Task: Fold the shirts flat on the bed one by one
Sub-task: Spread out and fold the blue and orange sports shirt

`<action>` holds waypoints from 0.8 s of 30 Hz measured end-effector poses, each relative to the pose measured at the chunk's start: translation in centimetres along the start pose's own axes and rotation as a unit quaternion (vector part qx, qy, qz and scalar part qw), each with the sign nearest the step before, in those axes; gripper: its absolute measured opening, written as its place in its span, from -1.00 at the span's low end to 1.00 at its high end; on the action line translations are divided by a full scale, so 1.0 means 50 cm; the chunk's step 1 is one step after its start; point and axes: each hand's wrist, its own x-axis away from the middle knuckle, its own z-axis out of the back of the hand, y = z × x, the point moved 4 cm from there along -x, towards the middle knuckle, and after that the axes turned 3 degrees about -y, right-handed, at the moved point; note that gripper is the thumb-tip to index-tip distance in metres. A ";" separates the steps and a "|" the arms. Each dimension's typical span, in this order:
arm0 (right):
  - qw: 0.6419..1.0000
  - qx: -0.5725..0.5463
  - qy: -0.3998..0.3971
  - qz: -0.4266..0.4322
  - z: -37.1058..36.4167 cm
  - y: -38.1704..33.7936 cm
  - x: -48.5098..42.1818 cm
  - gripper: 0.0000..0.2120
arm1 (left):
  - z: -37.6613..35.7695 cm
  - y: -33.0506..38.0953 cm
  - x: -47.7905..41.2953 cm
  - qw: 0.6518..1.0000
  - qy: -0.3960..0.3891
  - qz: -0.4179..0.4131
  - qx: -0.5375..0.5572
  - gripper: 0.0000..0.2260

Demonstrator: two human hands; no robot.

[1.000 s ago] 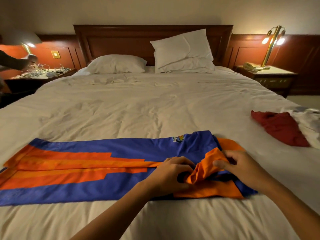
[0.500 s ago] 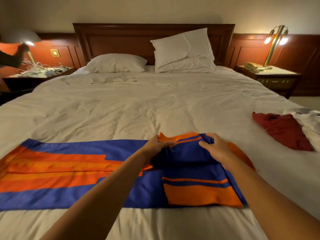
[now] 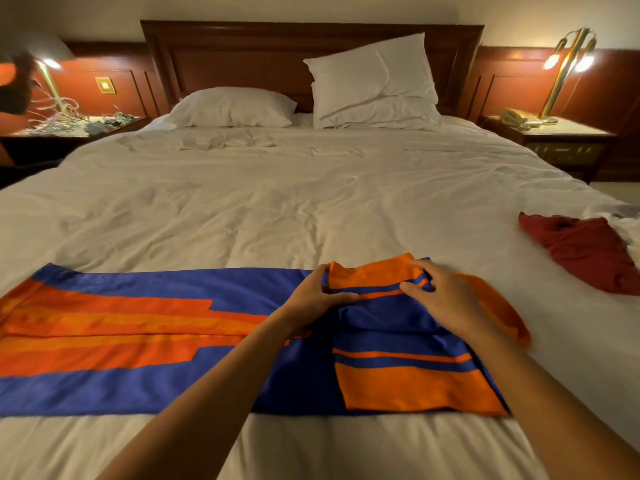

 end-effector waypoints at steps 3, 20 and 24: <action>0.999 0.033 0.023 0.020 -0.015 -0.009 0.010 -0.72 | 0.005 -0.019 -0.003 0.998 0.042 0.010 0.041 -0.37; 0.956 0.289 0.026 0.033 -0.052 -0.032 0.019 -0.52 | 0.001 -0.008 0.004 0.988 0.050 0.001 0.145 -0.83; 0.962 0.266 -0.067 -0.002 -0.096 0.012 0.017 -0.43 | 0.018 0.033 -0.016 0.990 0.081 0.033 0.112 -0.79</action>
